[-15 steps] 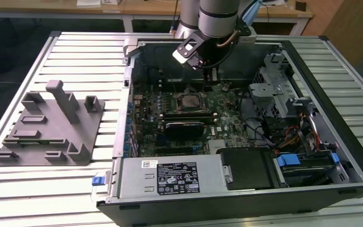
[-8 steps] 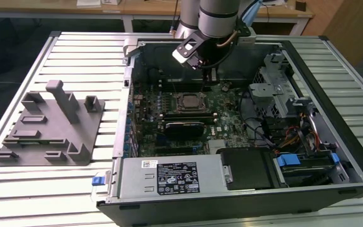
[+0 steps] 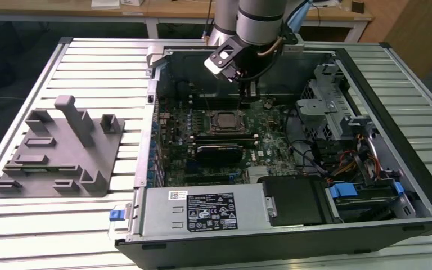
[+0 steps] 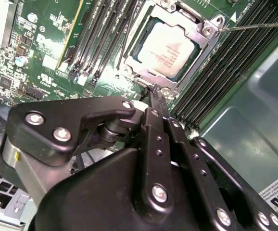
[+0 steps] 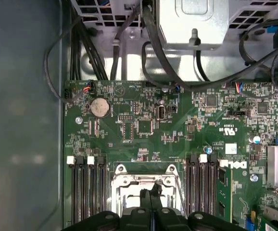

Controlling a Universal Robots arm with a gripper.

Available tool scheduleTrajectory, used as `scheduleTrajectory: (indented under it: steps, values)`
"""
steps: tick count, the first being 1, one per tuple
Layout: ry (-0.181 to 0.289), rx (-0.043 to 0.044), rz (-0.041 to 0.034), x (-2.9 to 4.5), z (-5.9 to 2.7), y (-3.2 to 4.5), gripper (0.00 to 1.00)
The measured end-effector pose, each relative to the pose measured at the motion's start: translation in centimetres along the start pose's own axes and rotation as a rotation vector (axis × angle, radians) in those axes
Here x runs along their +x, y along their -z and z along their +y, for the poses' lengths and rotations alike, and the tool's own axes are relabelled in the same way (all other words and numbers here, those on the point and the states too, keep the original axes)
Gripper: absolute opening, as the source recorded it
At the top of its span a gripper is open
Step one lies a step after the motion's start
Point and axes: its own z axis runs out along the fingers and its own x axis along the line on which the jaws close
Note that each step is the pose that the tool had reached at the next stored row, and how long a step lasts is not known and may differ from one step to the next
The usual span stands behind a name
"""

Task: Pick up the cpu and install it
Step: 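Close the cpu cover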

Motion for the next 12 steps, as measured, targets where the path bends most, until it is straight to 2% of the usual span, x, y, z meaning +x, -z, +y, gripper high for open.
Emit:
scheduleTrajectory:
  steps: [9,12]
  values:
    - [0.003,0.0,0.0,-0.03,-1.02,-0.3,0.11]
    - [0.038,-0.0004,-0.0002,-0.03,-1.07,-0.34,0.11]
